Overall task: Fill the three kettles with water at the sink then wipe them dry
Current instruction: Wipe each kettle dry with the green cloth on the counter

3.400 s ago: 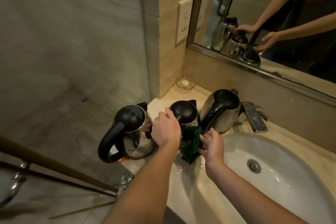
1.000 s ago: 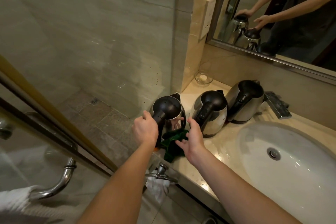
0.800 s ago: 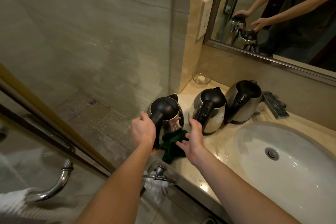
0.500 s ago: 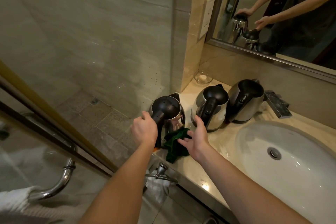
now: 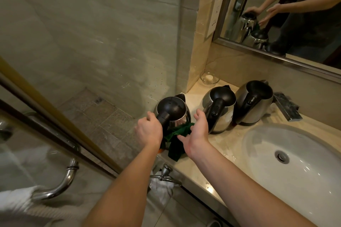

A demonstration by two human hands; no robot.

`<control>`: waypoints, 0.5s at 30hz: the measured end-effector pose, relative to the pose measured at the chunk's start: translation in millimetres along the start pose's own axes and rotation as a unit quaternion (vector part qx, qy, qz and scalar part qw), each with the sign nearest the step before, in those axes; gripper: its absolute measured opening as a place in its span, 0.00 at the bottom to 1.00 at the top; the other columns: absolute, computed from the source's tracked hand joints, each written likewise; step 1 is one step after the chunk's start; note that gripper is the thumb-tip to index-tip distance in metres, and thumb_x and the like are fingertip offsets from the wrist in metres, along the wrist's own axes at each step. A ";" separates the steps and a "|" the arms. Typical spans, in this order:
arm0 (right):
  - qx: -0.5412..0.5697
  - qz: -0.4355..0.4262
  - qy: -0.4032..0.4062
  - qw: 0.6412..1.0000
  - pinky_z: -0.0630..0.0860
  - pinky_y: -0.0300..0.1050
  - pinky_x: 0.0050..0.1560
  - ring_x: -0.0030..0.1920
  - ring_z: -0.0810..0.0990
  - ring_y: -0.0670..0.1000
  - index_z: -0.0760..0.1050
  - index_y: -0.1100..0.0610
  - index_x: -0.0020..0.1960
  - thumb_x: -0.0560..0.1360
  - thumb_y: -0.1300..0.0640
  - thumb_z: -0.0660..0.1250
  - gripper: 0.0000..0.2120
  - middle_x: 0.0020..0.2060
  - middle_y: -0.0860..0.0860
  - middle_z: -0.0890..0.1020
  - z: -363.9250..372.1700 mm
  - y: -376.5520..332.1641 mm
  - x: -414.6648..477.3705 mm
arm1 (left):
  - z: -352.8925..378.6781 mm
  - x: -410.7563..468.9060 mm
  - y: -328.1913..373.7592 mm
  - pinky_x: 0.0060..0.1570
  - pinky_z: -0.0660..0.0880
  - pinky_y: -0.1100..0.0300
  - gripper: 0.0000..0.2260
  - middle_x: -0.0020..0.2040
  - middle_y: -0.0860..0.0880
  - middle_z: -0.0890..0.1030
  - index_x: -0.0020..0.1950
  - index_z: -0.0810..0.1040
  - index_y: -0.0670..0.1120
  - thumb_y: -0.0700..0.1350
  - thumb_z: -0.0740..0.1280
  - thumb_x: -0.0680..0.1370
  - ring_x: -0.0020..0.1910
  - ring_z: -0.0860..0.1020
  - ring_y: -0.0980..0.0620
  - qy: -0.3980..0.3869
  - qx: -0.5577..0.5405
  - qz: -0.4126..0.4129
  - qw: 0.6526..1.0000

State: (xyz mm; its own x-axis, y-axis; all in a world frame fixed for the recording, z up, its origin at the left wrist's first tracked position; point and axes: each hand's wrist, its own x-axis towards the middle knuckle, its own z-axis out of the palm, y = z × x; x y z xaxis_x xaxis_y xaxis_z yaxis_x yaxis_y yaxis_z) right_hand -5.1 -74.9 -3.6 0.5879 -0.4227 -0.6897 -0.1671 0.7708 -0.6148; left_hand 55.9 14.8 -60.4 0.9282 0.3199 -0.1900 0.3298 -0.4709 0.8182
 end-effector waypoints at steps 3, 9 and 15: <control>-0.002 0.020 0.010 1.000 0.58 0.61 0.74 0.72 0.67 0.59 0.71 0.53 0.65 0.81 0.46 0.58 0.16 0.71 0.59 0.68 -3.6 7.0 6.3 | 0.1 -0.6 -0.6 0.30 0.67 0.59 0.23 0.35 0.44 0.78 0.38 0.78 0.40 0.52 0.55 0.83 0.34 0.77 0.49 0.001 -0.001 -0.002 1.000; 0.019 0.043 0.000 0.999 0.57 0.67 0.73 0.74 0.63 0.61 0.59 0.50 0.77 0.79 0.42 0.60 0.29 0.75 0.59 0.64 -9.0 8.8 13.9 | 0.6 -1.8 -1.3 0.29 0.67 0.60 0.23 0.34 0.44 0.78 0.37 0.77 0.40 0.52 0.55 0.83 0.33 0.77 0.51 0.006 -0.013 -0.004 1.000; -0.021 -0.003 -0.048 0.999 0.60 0.62 0.72 0.74 0.62 0.61 0.63 0.52 0.76 0.80 0.43 0.58 0.26 0.74 0.60 0.64 -5.4 -7.1 -5.1 | -0.1 -5.9 1.5 0.30 0.67 0.60 0.24 0.33 0.46 0.76 0.38 0.78 0.40 0.52 0.53 0.84 0.32 0.74 0.51 0.024 0.010 0.007 1.000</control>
State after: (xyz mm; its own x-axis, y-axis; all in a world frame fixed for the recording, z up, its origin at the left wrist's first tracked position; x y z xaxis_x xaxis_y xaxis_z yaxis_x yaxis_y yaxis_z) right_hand -11.1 -80.8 2.2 0.6624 -0.3770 -0.6474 -0.1951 0.7476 -0.6349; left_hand 51.0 12.2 -57.9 0.9236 0.3523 -0.1510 0.3199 -0.4915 0.8100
